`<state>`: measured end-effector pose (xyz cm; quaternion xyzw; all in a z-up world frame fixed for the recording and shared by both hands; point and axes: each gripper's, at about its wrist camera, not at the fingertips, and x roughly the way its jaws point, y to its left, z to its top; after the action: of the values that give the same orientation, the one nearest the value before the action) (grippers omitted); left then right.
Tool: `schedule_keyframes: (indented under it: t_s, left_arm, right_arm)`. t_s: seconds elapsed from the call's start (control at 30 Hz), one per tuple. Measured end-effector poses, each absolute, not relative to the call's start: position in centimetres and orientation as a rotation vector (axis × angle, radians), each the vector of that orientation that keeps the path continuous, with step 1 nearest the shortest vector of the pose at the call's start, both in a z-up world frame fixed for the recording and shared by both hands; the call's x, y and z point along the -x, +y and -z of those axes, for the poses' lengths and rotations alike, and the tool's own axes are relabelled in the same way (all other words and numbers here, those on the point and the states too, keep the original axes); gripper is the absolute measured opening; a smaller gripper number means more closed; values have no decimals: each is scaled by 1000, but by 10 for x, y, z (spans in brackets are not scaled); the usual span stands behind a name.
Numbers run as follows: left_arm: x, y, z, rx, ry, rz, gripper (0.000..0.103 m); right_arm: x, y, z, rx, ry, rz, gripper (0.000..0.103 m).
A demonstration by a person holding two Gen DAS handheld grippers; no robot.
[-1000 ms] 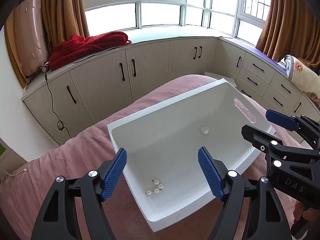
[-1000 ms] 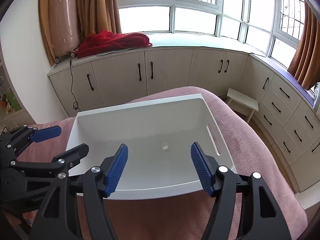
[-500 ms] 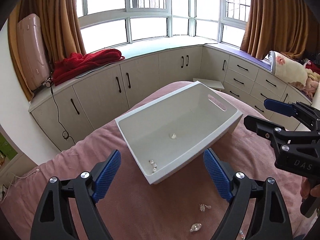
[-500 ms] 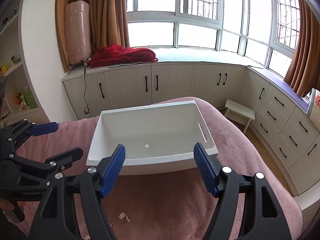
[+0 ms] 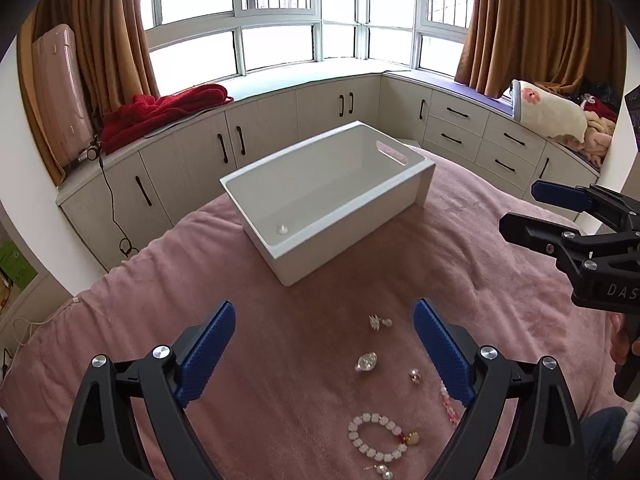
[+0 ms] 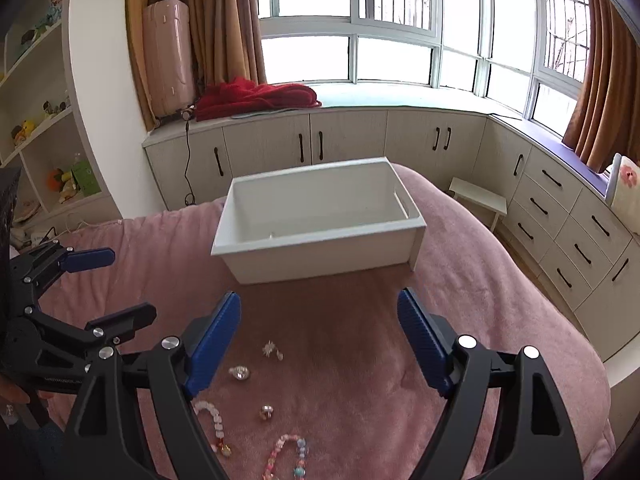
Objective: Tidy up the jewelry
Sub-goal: 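Move both open grippers back over the remaining jewelry, then grasp the white bead bracelet with the left gripper while the right grasps the pink beaded bracelet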
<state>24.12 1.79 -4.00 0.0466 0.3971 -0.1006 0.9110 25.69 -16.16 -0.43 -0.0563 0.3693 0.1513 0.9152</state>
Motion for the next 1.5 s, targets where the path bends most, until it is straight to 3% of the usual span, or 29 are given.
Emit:
schedule_keyframes:
  t_s: [0.4,0.63,0.87,1.23,1.33,1.5]
  left_arm:
    - [-206,9,117,-179,1039,229,92]
    - [-203,5,156,-230,1144,236,92]
    - [-207,2,186,-228,1200,245,92]
    - [-223,10,219,-183,1274,245,92]
    - [-224,10,221,-191,1265,255,88]
    - [-222,5,219,-200,1249,289,72]
  right_arm:
    - [-201,-171,92,193,983,-294,75]
    - [-196,-162,131,283,1068,-288,67]
    - [-196,-155,171,336,1157,-293,65]
    - [-193,-146,199,430,1174,-279,64]
    - [-192,-145,202,422,1182,-286,61]
    - [-194,-146,205,398,1189,-299,53]
